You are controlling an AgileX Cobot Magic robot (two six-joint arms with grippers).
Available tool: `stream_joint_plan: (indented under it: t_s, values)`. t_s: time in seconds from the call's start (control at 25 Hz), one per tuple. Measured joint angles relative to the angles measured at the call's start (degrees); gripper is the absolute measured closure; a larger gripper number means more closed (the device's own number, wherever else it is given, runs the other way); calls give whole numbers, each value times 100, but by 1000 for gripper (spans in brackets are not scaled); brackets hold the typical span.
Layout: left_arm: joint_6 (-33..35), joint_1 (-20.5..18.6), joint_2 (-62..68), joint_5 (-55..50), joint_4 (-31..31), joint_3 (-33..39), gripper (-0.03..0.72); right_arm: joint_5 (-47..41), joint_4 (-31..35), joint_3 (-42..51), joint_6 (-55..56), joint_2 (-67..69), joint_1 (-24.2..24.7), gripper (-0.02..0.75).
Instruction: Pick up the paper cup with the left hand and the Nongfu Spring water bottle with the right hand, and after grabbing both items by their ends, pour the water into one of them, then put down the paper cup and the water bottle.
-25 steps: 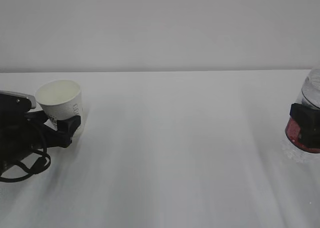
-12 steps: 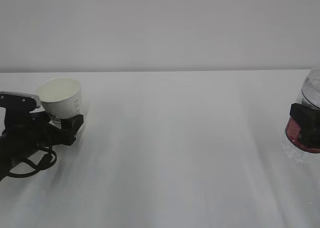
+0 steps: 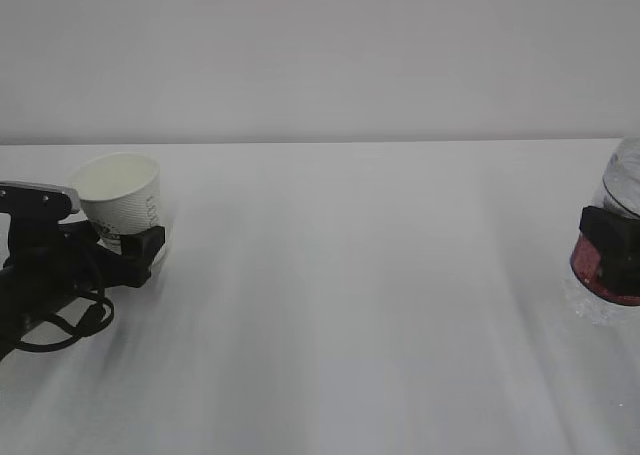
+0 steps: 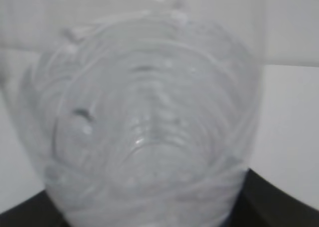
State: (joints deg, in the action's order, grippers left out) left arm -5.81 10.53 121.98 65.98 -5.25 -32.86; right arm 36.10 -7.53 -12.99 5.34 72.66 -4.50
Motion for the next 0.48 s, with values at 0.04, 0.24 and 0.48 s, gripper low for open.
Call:
stream_joint_plan:
  t_s: [0.04, 0.24, 0.48]
  values:
    - [0, 0, 0, 0, 9, 0, 31, 0, 0, 0, 0, 0, 0, 308]
    - [-9, 0, 0, 0, 15, 0, 118, 0, 0, 0, 0, 0, 0, 308]
    - [-9, 0, 0, 0, 15, 0, 145, 0, 0, 0, 0, 0, 0, 308]
